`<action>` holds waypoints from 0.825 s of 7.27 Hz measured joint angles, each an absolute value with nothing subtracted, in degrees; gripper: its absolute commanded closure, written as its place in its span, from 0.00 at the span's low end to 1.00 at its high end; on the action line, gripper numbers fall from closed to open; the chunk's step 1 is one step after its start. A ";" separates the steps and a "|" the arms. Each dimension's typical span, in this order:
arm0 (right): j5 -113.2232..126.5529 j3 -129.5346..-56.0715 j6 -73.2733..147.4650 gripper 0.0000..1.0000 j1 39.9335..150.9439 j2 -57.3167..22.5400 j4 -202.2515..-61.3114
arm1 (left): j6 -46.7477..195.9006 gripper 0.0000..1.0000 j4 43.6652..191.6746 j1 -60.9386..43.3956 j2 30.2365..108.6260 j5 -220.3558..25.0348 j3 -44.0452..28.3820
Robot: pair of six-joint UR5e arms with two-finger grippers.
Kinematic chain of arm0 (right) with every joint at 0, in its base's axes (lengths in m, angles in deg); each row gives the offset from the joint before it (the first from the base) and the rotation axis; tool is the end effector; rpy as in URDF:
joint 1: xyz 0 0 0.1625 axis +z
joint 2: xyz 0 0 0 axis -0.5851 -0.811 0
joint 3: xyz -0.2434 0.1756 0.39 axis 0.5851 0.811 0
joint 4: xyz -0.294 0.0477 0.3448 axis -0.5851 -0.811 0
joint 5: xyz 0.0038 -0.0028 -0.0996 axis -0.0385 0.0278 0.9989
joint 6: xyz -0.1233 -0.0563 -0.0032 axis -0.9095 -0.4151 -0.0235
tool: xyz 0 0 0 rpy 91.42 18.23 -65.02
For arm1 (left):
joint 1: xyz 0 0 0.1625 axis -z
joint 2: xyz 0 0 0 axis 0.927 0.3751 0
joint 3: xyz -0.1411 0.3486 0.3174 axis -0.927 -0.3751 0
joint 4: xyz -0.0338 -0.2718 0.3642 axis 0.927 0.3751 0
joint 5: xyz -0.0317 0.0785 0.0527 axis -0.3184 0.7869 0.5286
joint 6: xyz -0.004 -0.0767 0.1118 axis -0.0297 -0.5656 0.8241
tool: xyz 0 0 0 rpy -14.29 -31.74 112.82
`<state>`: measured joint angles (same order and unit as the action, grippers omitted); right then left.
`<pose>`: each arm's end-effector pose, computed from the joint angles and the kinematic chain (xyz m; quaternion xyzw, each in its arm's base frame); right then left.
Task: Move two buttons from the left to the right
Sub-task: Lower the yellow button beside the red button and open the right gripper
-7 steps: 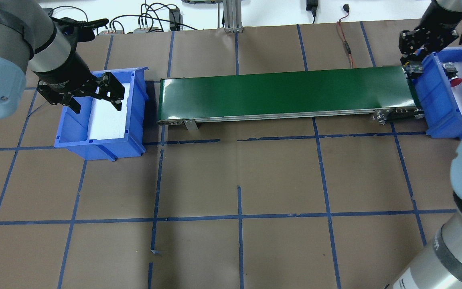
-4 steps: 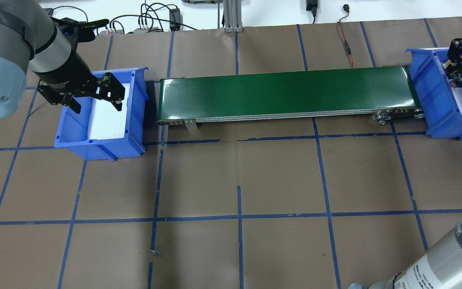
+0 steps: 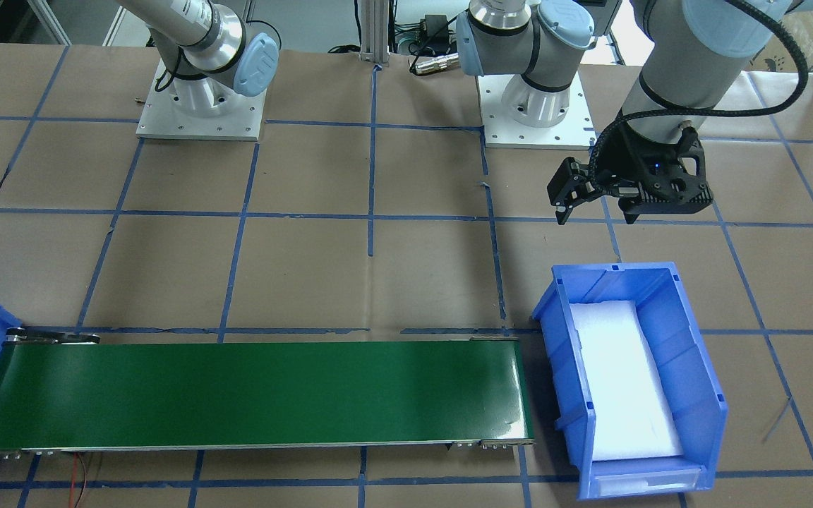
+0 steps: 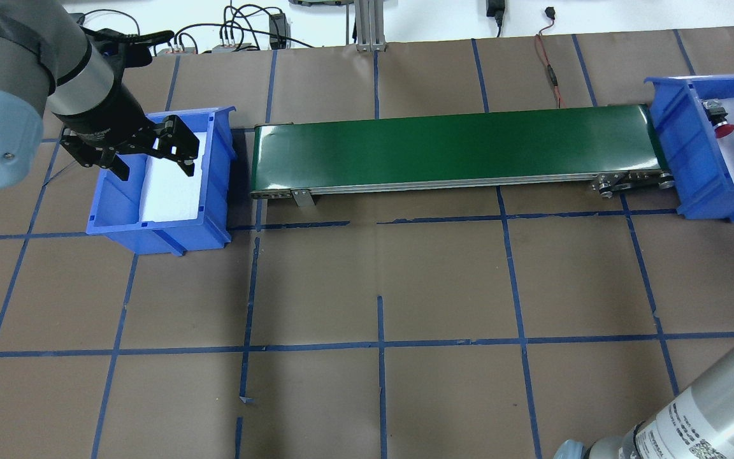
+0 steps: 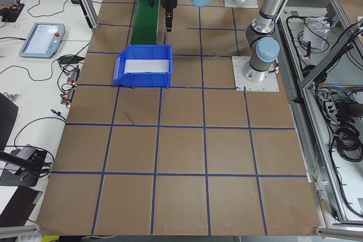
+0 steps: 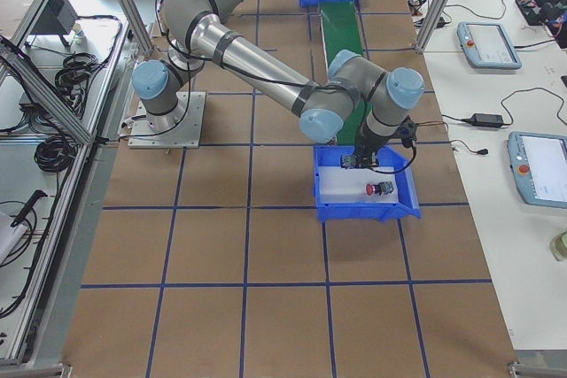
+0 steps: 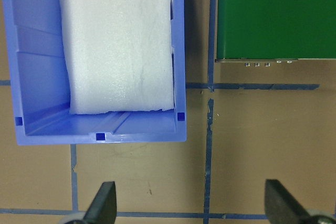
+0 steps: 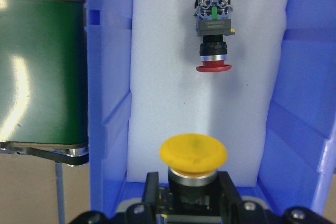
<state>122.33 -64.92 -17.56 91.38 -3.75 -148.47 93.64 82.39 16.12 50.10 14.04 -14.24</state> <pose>-0.3424 -0.7243 0.3600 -0.0336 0.9981 0.0517 0.0094 -0.0768 -0.5479 0.4634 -0.0138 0.9998 -0.0116 0.0025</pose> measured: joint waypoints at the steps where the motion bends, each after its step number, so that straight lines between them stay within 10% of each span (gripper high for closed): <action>1: 122.42 -64.10 -17.67 0.92 91.14 -2.12 -148.78 | 93.67 0.00 82.40 16.12 50.15 14.02 -14.24; 6: 122.40 -63.34 -17.29 0.90 91.43 2.83 -154.23 | 93.70 0.00 82.42 16.09 50.19 14.03 -14.24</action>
